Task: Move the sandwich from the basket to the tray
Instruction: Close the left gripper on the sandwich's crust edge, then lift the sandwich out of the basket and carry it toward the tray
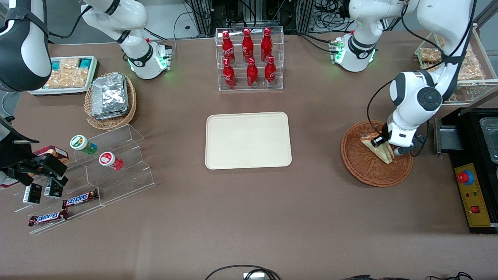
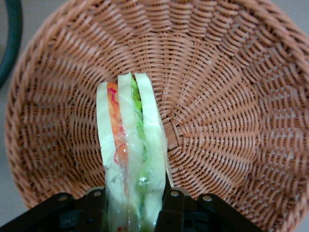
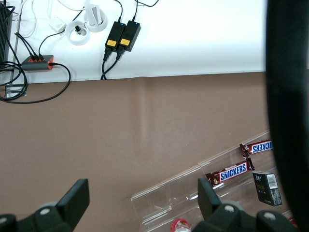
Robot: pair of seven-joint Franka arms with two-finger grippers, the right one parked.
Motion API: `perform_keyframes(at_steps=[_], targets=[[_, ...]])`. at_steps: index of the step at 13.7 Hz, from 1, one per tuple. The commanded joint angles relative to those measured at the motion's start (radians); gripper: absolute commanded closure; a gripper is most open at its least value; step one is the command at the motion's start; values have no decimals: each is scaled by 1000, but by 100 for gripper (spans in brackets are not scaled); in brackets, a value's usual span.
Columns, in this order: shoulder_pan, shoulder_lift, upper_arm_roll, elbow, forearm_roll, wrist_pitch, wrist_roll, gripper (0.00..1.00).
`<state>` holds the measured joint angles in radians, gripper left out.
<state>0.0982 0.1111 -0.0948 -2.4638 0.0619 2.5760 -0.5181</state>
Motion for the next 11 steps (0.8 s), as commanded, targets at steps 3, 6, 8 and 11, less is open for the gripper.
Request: perform_keyframes(at_steps=[3, 6, 8, 11], targets=[[-18, -106, -20, 127, 24, -250, 44, 100], [-23, -107, -87, 293, 27, -448, 119, 100], [-25, -91, -144, 408, 26, -554, 170, 100], [-25, -85, -244, 474, 26, -582, 187, 100]])
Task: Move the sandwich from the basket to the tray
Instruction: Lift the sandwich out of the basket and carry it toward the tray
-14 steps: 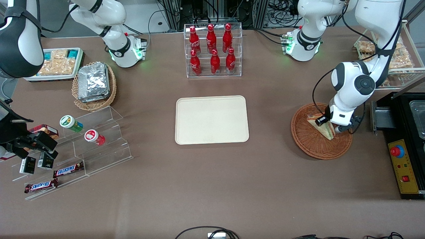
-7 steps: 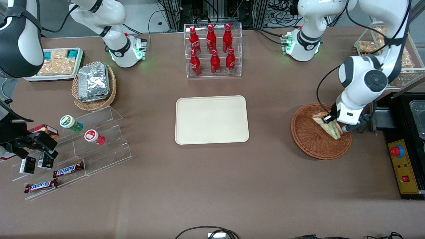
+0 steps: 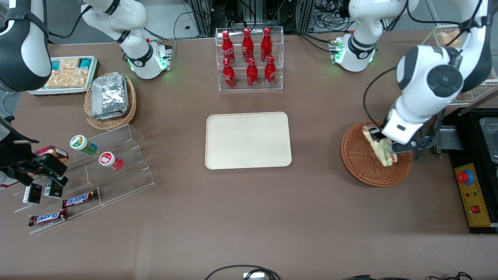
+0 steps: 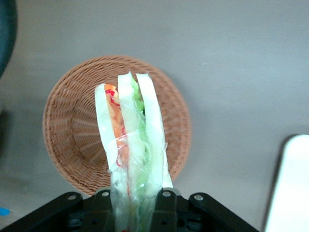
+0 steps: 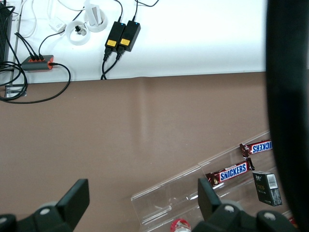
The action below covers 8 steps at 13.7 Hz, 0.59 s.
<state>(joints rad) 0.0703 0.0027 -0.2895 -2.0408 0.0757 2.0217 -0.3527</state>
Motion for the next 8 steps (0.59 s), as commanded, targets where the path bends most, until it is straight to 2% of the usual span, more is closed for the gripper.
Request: perform_keyframes(at_steps=[1, 6, 8], targets=[[3, 28, -83, 57, 13, -21, 21, 100], [2, 86, -253, 115, 45, -20, 8, 100], [-16, 121, -304, 123, 53, -20, -72, 100]])
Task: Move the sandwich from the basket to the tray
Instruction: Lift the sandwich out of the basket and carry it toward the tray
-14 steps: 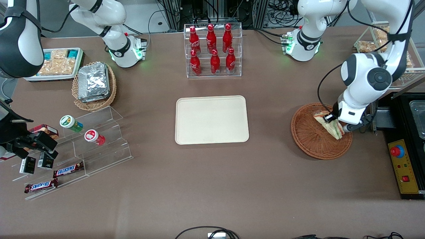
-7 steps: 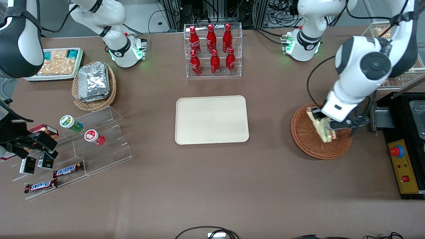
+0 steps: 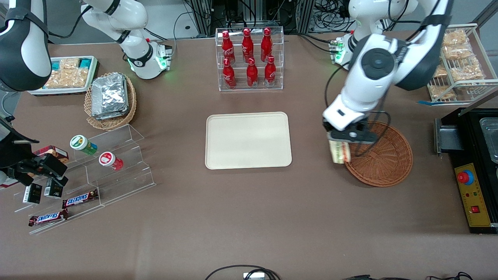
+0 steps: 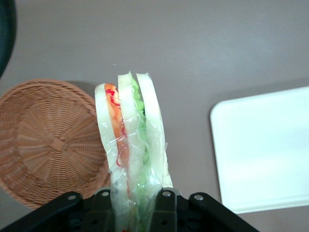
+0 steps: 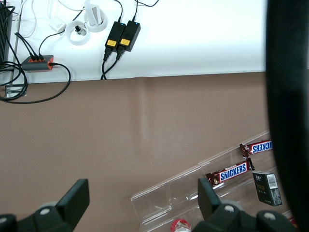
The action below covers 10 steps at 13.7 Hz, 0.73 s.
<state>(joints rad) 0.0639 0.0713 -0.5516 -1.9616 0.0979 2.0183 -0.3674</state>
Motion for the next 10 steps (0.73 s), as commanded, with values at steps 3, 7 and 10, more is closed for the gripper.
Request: perform_keyframes(at_steps=[3, 7, 10], targets=[[-125, 143, -44, 61, 88, 17, -160, 100], [-251, 293, -44, 70, 225, 109, -335, 100], [-298, 386, -44, 69, 267, 166, -396, 100]])
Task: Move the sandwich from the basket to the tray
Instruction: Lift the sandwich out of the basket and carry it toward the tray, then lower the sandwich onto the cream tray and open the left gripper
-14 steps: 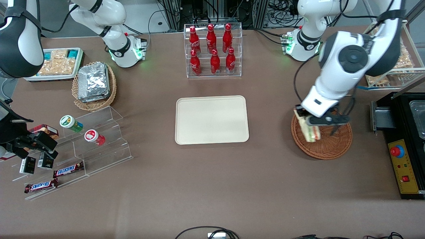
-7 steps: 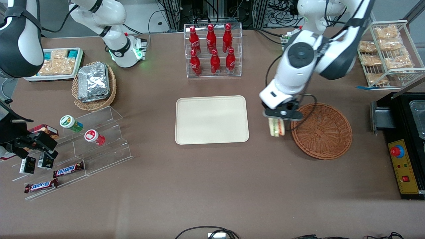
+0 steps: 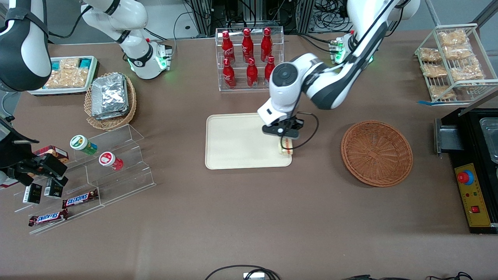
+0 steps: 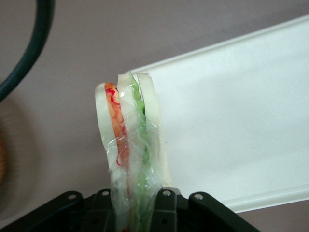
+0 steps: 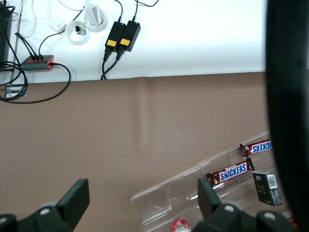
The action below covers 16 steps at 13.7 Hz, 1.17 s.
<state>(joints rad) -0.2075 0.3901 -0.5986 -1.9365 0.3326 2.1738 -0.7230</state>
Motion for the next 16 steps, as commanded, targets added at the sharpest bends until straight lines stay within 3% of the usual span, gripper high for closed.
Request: perform_keyframes(at_steps=[1, 11, 14, 15, 16], targets=[[-44, 85, 5, 44, 32, 20, -58, 100], [-82, 197, 8, 40, 65, 54, -70, 99], [-82, 217, 8, 40, 65, 54, -70, 88], [-82, 220, 8, 40, 65, 54, -70, 80], [-81, 225, 8, 43, 63, 54, -73, 54]])
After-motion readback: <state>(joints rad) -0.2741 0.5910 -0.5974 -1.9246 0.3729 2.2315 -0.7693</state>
